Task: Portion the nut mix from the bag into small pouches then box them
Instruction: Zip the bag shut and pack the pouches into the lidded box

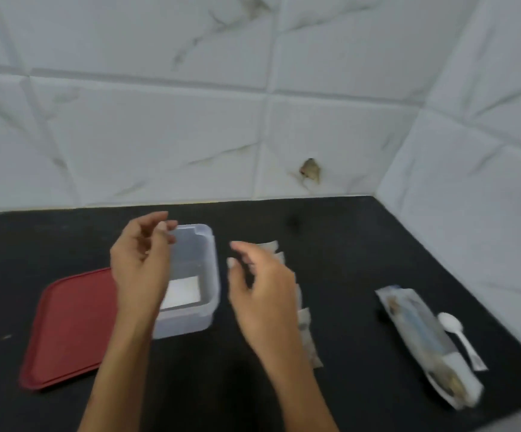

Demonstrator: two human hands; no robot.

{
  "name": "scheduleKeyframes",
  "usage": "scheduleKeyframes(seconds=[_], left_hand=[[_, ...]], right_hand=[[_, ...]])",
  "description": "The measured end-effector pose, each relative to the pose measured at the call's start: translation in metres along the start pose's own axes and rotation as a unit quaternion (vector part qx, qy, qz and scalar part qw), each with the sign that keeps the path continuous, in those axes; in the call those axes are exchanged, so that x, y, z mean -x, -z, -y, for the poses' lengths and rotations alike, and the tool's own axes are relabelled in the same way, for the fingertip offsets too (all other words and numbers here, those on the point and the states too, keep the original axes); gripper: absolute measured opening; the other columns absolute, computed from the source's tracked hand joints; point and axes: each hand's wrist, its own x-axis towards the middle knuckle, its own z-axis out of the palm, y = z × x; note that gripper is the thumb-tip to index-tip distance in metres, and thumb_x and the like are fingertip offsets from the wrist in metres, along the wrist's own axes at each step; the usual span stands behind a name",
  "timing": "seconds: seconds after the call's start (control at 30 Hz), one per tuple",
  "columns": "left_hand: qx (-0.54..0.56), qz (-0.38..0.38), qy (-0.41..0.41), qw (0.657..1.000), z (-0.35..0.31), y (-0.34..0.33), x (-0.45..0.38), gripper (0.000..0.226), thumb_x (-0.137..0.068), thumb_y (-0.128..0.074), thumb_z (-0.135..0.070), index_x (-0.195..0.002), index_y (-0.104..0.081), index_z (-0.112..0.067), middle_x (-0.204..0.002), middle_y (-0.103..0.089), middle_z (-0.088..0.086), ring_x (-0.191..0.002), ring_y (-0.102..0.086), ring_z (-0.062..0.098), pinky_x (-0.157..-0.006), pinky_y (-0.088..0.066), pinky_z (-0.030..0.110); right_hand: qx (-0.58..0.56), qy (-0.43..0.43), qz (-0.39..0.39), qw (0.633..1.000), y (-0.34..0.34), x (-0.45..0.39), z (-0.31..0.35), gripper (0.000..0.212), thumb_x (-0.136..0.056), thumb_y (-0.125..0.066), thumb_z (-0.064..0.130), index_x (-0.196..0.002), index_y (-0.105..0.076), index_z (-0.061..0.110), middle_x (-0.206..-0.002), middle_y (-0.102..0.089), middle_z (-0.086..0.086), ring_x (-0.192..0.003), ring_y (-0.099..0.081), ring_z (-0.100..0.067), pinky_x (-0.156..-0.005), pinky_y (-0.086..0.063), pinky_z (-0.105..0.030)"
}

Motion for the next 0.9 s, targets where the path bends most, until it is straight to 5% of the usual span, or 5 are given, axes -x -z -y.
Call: scheduleKeyframes(seconds=[0.2,0.33,0.43,0.7,0.9], left_hand=[[0.132,0.275,0.181,0.935,-0.012,-0.144,0.117,0.012,-0.09,-0.061,-0.005,-0.099,-0.064,-0.014,-0.085,-0.067,0.005,-0.071,-0.06,0.008,-0.064,-0.05,0.017],[0.041,0.373,0.362,0.853,0.008,-0.213,0.181,0.029,-0.091,-0.063,-0.022,-0.118,-0.057,-0.014,-0.102,-0.062,0.0,-0.091,-0.059,0.01,-0.081,-0.052,0.027],[-0.002,0.372,0.421,0.827,0.02,-0.246,0.211,0.036,-0.092,-0.06,-0.03,-0.124,-0.049,-0.016,-0.107,-0.056,-0.003,-0.096,-0.054,0.01,-0.092,-0.049,0.033],[-0.005,0.287,0.458,0.842,0.038,-0.284,0.247,0.031,-0.091,-0.059,-0.019,-0.115,-0.051,-0.001,-0.104,-0.064,0.01,-0.092,-0.064,0.02,-0.068,-0.053,0.028],[0.045,0.259,0.432,0.863,0.038,-0.272,0.24,0.018,-0.092,-0.055,-0.008,-0.103,-0.068,-0.003,-0.099,-0.072,0.015,-0.093,-0.069,0.024,-0.072,-0.056,0.031]], right_hand=[[0.092,-0.232,-0.155,0.956,0.121,0.018,-0.123,0.03,-0.093,-0.054,0.026,-0.121,-0.062,0.016,-0.118,-0.065,-0.003,-0.111,-0.059,-0.021,-0.094,-0.043,-0.03],[0.158,-0.375,-0.148,0.901,0.178,0.041,-0.183,0.034,-0.096,-0.046,0.025,-0.127,-0.055,0.014,-0.121,-0.06,-0.009,-0.111,-0.056,-0.027,-0.088,-0.041,-0.033],[0.165,-0.411,-0.115,0.889,0.191,0.056,-0.225,0.027,-0.096,-0.046,0.025,-0.117,-0.059,0.014,-0.104,-0.062,-0.004,-0.097,-0.059,-0.02,-0.085,-0.048,-0.035],[0.132,-0.436,-0.027,0.89,0.201,0.061,-0.259,0.028,-0.092,-0.049,0.039,-0.105,-0.058,0.016,-0.097,-0.062,-0.001,-0.09,-0.061,-0.018,-0.079,-0.051,-0.035],[-0.041,-0.45,0.074,0.889,0.219,0.039,-0.249,0.029,-0.093,-0.049,0.02,-0.105,-0.063,-0.003,-0.105,-0.064,-0.024,-0.099,-0.062,-0.033,-0.087,-0.05,-0.042]])
